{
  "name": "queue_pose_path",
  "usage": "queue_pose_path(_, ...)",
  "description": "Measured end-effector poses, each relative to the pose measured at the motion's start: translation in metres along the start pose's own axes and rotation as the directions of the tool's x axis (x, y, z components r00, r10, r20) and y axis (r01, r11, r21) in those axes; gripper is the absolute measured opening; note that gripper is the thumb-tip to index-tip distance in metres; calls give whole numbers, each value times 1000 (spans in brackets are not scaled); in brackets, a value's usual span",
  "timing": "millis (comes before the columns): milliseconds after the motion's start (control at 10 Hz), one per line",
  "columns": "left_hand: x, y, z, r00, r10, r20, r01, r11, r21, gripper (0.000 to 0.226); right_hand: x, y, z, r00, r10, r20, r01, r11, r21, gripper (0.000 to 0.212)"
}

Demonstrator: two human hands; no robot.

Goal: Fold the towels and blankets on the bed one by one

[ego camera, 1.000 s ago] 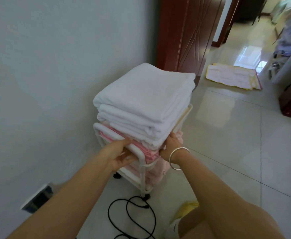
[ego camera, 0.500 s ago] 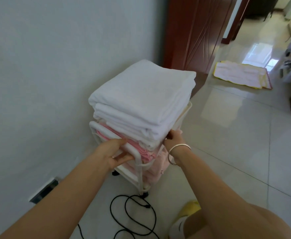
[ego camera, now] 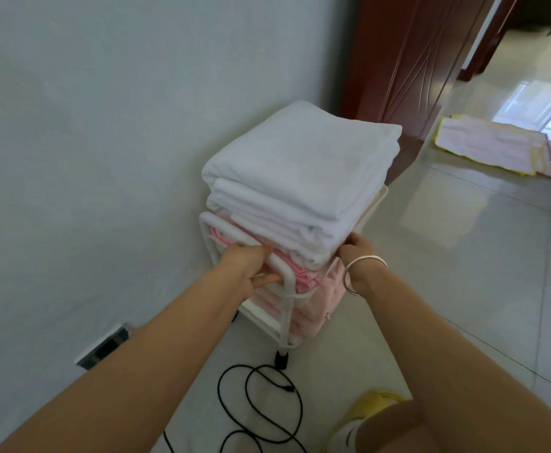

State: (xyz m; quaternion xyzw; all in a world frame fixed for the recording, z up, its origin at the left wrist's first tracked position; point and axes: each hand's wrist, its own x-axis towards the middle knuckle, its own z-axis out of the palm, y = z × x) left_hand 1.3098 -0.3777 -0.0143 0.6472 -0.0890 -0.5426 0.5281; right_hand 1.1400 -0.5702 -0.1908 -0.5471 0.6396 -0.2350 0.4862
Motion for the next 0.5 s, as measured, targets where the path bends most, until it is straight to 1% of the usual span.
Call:
queue_pose_path(100, 8, 0, 12, 1000, 23, -13, -23, 999, -28, 33, -52, -44, -16, 997, -43, -68, 39, 998, -49, 34)
queue_pose_path(200, 14, 3, 24, 1000, 29, -12, -29, 999, -45, 34, -119, -86, -25, 987, -161, 10, 160, 968, -192, 22)
queue_pose_path(300, 17, 8, 35, 1000, 23, 21, -22, 999, -47, 32, -132, -85, -29, 978, -206, 31, 208, 952, -224, 20)
queue_pose_path(400, 20, 14, 39, 999, 7, 51, -6, 999, -31, 32, -132, -82, -31, 968, -251, 0, 243, 939, -245, 18)
queue_pose_path(500, 12, 11, 35, 999, 33, 37, -33, 999, -20, 29, -143, -87, -34, 968, -248, 45, 250, 922, -295, 14)
